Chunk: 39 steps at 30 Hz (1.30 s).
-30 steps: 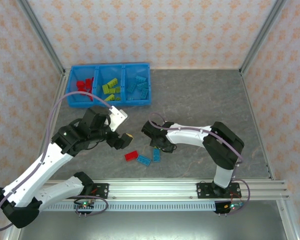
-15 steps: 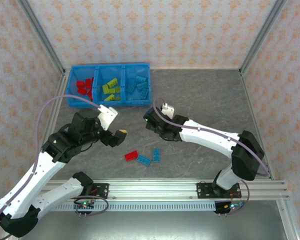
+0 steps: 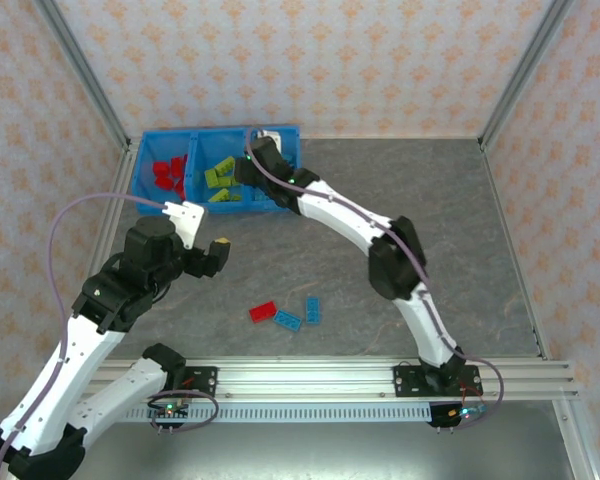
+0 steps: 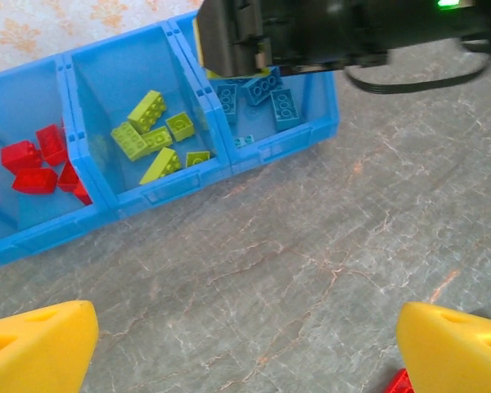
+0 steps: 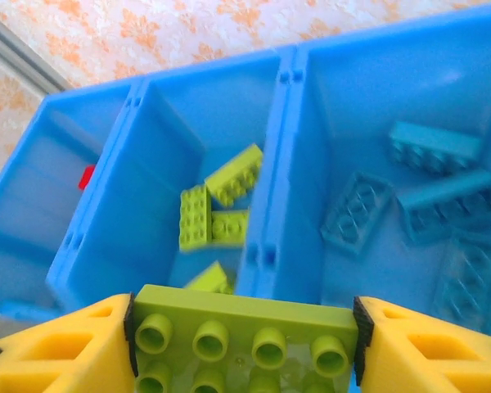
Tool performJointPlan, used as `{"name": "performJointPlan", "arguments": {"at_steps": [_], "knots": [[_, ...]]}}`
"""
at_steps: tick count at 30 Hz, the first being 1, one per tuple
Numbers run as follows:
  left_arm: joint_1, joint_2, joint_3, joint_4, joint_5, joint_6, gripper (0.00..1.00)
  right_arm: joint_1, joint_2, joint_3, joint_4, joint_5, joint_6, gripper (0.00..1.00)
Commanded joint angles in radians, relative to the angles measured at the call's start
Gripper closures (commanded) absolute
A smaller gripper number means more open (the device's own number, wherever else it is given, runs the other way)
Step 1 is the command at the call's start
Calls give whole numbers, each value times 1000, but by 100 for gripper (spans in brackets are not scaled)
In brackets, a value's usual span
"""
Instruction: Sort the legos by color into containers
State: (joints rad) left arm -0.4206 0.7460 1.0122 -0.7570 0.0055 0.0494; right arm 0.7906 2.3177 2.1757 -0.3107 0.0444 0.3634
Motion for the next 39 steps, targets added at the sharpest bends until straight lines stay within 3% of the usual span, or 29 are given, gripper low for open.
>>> {"name": "performJointPlan", "arguments": {"at_steps": [1,3,5,6,8,14,17,20,26,30,34,39], "knots": [[21,-9,-12,26,-35,-17,6,-5,184,288,-74,-86,-101,37],[33,-5,-11,25,-34,-18,6,-7,291,486,-117,-125,-128,36],[38,-2,-13,27,-24,-20,6,-7,345,590,-110,-146,-145,23],[42,1,-13,28,-19,-20,6,-7,346,596,-92,-156,-149,11],[43,8,-12,24,-13,-20,6,-7,315,576,-87,-166,-153,3],[44,23,-12,23,-12,-20,6,-7,76,395,-209,-163,-168,2],[43,26,-12,21,-15,-22,6,-7,-110,202,-286,-171,-184,2],[43,25,-10,23,36,-9,5,-6,-340,-109,-277,-169,-184,2],[42,54,-2,50,509,75,3,-1,-818,-754,-204,-227,-66,2],[37,90,-1,46,627,97,2,39,-1056,-1111,-162,-223,109,3],[28,137,7,30,686,119,2,148,-1122,-1307,-144,-198,261,4],[18,166,6,23,671,122,2,272,-1017,-1328,-157,-95,329,3]]}}
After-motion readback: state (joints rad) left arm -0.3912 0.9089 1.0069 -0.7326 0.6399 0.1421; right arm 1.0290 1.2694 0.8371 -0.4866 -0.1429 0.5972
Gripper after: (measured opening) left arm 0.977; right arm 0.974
